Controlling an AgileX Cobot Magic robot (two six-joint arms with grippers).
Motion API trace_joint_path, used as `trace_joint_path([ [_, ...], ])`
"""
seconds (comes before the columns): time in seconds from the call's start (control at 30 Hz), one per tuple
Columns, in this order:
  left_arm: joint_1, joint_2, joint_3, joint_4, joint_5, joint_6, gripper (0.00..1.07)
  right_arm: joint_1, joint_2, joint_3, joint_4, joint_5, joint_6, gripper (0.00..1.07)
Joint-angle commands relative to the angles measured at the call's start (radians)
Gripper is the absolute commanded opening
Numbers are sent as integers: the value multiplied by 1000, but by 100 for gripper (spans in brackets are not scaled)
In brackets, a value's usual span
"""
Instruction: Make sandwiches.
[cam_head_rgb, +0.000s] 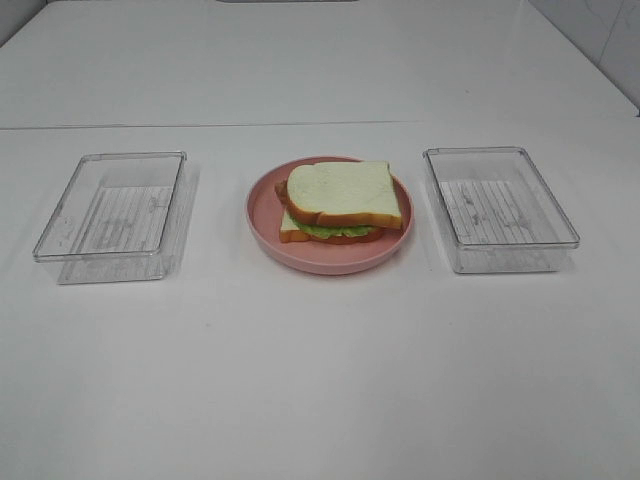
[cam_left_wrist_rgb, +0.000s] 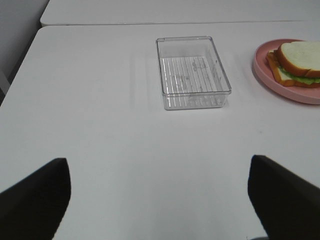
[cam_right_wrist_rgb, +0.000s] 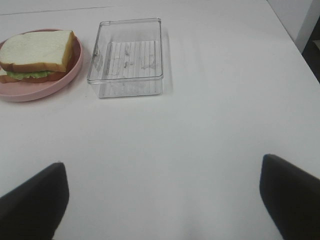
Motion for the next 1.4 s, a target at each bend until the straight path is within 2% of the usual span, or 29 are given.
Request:
trace_joint_path([
  [0.03,-7,-19,18,-8,-61,-11,91,-1,-24,3,0,-8,-5,98],
  [0.2,-7,-19,22,2,-55,-11,91,-1,-24,3,0,-8,-5,98],
  [0.27,-7,-19,52,13,-10,-17,91,-1,-24,3,0,-8,-5,98],
  [1.4,-7,-20,48,10,-12,-11,91,-1,-24,3,0,-8,-5,98],
])
